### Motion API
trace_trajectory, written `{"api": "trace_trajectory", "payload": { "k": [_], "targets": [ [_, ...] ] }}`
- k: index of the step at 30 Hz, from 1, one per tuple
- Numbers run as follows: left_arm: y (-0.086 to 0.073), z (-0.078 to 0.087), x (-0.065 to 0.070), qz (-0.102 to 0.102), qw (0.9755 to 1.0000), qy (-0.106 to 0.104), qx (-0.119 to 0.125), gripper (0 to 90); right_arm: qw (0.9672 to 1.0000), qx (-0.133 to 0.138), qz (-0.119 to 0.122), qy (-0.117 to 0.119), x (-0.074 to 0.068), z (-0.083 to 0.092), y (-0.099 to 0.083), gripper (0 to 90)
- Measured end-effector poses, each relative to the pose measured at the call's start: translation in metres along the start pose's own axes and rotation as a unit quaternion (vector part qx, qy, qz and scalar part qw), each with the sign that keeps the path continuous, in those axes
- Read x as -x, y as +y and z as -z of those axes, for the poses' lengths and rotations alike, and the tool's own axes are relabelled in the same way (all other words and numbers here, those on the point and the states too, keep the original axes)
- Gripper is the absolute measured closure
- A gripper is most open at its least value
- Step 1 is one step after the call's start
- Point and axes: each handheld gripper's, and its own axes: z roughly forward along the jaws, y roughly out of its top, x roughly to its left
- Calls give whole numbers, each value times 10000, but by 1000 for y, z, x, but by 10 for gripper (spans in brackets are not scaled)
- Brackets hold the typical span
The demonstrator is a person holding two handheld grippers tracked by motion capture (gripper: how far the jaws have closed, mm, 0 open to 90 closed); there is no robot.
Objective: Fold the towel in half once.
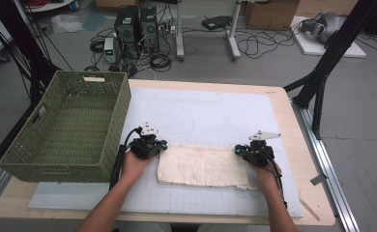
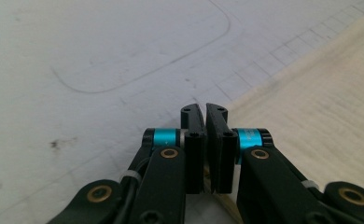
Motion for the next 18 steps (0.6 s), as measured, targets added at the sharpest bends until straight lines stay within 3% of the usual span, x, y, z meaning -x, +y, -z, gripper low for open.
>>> {"api": "trace_trajectory", "payload": {
  "k": [3, 9, 11, 18],
  "targets": [
    [4, 2, -3, 98, 9993, 105, 334, 857, 9997, 89, 136, -188, -3, -1, 2, 852],
    [15, -3, -13, 261, 9982, 271, 460, 857, 9981, 301, 146, -525, -3, -8, 17, 852],
    [16, -5, -17, 274, 9972, 344, 611, 857, 9977, 332, 141, -567, -1, -13, 23, 851],
    [12, -10, -23, 312, 9967, 317, 678, 853, 9969, 306, 90, -724, 3, -24, 37, 851]
  ]
}}
